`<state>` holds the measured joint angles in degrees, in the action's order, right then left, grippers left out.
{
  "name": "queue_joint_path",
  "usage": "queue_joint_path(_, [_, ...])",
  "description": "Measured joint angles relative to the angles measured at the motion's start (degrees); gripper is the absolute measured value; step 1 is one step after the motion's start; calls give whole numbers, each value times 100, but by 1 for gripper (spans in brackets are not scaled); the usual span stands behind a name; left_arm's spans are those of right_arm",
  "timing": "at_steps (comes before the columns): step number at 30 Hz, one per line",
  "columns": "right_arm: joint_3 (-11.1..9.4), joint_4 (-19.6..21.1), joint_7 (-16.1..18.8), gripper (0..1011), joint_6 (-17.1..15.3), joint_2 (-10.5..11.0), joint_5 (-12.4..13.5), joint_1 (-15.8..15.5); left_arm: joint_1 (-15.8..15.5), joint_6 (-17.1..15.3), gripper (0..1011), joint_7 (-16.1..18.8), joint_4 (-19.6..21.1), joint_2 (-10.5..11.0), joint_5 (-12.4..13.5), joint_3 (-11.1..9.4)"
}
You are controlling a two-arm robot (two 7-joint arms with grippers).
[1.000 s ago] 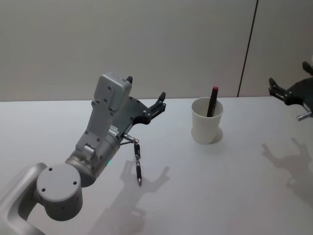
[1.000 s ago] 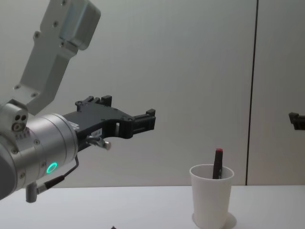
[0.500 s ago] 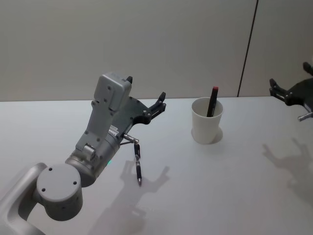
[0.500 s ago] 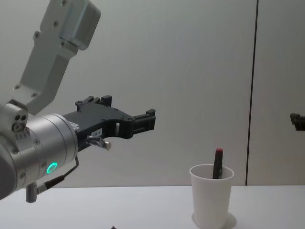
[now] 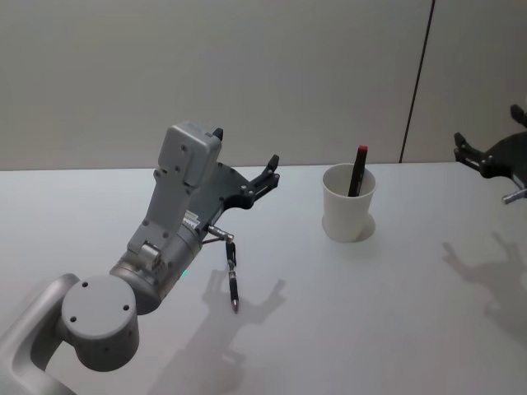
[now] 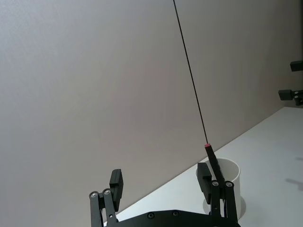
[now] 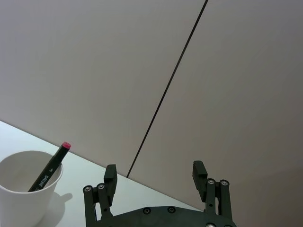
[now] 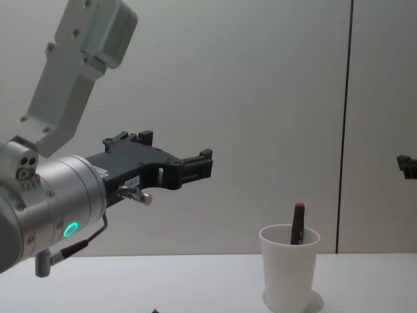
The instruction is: Place the pen into the pen holder.
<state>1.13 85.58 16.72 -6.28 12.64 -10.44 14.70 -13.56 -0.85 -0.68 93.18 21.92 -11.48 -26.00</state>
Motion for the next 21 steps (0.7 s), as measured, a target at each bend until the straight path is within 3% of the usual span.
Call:
queue_joint_path(8, [0, 1, 4, 1001, -2, 4, 0, 0, 31, -150, 1004, -70, 57, 45, -5, 22])
queue_joint_path(21, [0, 1, 6, 1001, -1, 3, 0, 0, 160, -695, 1004, -85, 226, 90, -121, 30])
